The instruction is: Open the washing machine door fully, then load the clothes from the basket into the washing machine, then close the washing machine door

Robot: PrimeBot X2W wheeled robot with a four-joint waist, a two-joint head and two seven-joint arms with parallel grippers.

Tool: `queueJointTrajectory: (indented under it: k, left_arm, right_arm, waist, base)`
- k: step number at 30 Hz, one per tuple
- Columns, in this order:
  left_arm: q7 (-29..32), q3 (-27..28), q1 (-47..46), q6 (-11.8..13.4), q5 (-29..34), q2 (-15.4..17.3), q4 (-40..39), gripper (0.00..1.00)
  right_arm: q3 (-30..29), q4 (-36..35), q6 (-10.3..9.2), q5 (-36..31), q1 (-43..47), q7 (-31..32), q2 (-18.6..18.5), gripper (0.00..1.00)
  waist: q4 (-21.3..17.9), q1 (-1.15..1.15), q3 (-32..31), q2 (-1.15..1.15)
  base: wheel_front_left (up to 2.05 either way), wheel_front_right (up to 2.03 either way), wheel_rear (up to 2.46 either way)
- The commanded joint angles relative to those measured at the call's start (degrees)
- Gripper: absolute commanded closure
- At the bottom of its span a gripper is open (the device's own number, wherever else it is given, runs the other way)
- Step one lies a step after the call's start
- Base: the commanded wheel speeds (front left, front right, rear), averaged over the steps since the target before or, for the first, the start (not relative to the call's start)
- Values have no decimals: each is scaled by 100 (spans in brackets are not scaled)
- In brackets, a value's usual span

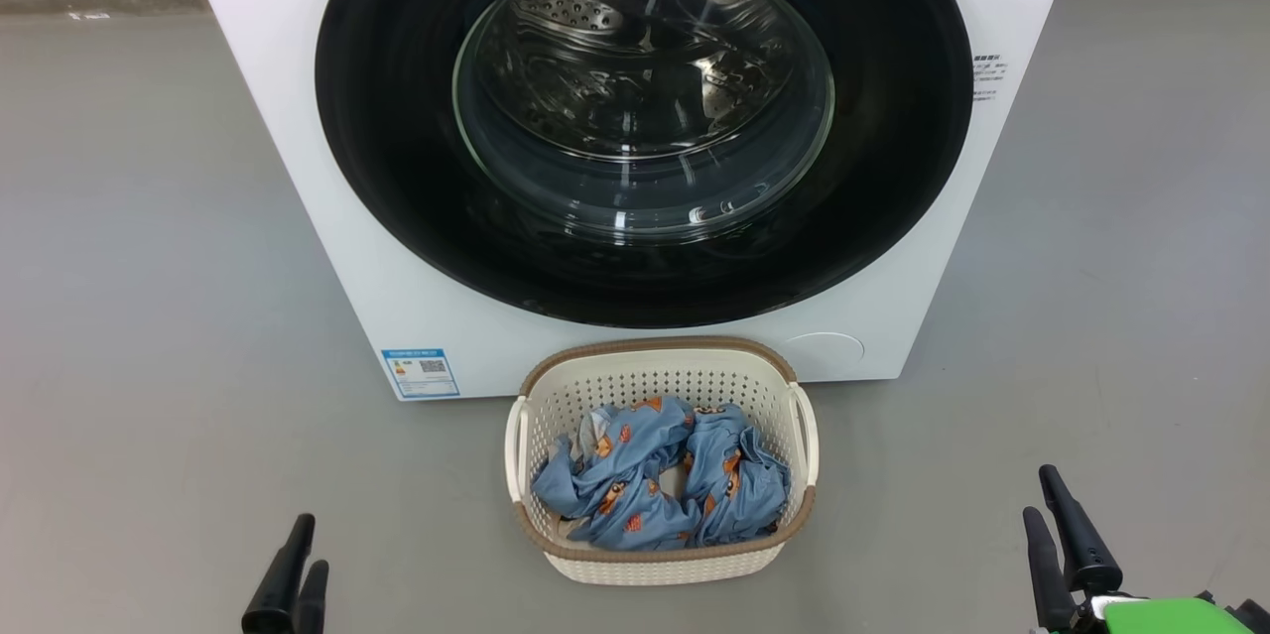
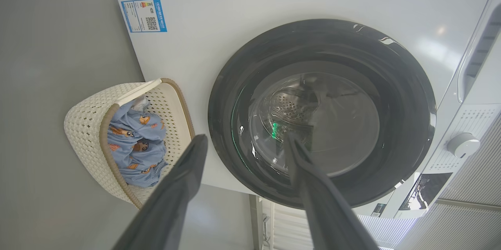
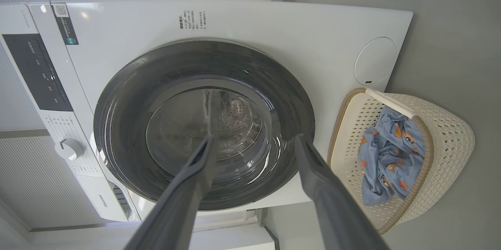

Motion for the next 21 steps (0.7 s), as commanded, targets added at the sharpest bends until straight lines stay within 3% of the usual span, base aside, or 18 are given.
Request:
queueJointTrajectory:
  k: [1,21]
  left_arm:
    - [-62,6,-124,-7,138,89,-197,0]
    - [-400,-126,-57,-10,1686,107,-432,0]
  right_arm:
    - [76,-157,-1,-144,-136,-58,-78,0]
    - [504,-134,-2,-1682,-157,-399,-358,0]
  waist:
    - [5,-6,8,0]
    - [75,-8,4,0]
  base:
    - [0,0,0]
    - [0,0,0]
